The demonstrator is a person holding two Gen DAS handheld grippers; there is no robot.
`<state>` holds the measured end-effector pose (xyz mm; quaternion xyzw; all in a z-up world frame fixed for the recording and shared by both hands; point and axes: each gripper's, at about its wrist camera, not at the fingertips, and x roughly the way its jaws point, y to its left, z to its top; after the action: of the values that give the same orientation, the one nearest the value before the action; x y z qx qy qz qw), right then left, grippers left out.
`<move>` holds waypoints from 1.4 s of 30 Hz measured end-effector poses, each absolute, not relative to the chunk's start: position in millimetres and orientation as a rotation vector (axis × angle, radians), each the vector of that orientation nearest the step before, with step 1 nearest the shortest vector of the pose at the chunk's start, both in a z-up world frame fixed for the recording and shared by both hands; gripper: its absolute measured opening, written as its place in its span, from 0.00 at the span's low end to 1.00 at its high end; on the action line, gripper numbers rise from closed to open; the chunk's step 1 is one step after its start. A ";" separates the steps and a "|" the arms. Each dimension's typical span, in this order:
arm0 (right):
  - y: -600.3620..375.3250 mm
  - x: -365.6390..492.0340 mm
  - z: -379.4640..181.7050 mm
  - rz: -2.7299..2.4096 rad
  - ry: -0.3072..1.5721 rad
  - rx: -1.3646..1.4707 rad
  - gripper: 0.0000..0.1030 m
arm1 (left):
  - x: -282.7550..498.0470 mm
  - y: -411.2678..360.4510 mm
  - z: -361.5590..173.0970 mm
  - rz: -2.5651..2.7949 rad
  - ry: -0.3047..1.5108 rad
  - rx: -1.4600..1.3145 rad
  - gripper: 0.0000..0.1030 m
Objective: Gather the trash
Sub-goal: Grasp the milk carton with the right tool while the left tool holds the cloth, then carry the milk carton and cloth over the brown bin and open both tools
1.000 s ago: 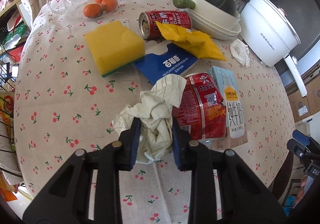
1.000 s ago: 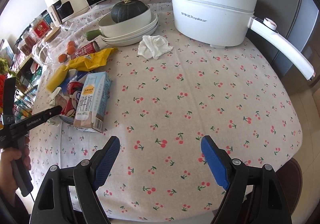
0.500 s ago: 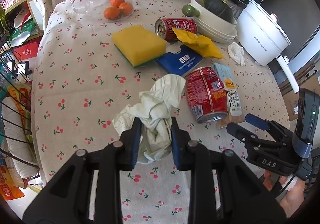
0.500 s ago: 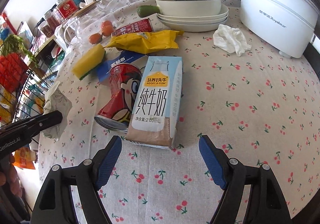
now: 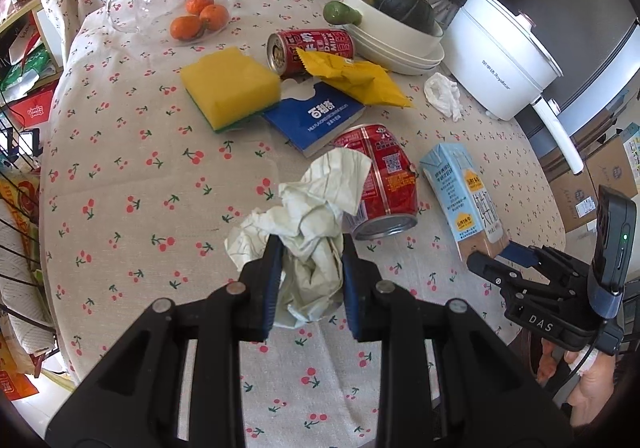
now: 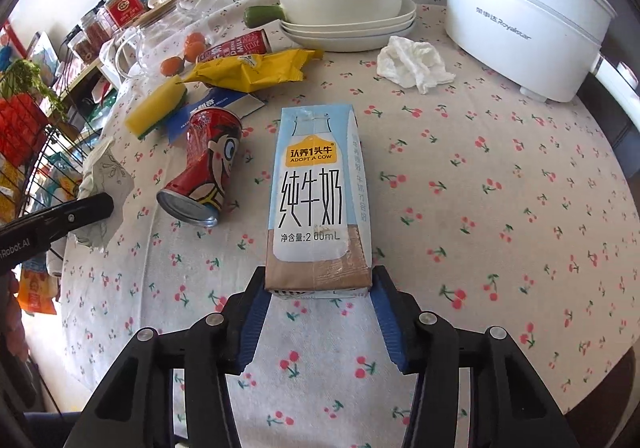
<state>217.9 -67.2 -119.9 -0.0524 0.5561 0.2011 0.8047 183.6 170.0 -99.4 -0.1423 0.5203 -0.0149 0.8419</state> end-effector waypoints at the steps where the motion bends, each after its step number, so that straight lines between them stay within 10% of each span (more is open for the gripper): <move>1: -75.2 215.7 -120.1 0.418 1.207 -0.111 0.50 | 183.6 166.9 -98.9 -0.038 1.099 -0.302 0.29; 8: -104.1 214.9 -116.5 0.383 1.208 -0.075 0.73 | 180.0 148.2 -97.5 -0.076 1.102 -0.284 0.29; 21: -74.2 241.2 -129.5 0.392 1.177 -0.051 0.52 | 180.4 145.4 -98.0 -0.070 1.105 -0.292 0.29; 42: -237.7 182.4 -58.1 0.242 1.092 0.052 0.51 | 178.8 25.6 -78.9 -0.296 1.078 -0.206 0.29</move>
<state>182.4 -237.7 -58.1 0.0246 0.5181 0.1147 0.8472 178.8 25.6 -78.9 -0.0975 0.5105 -0.1404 0.8427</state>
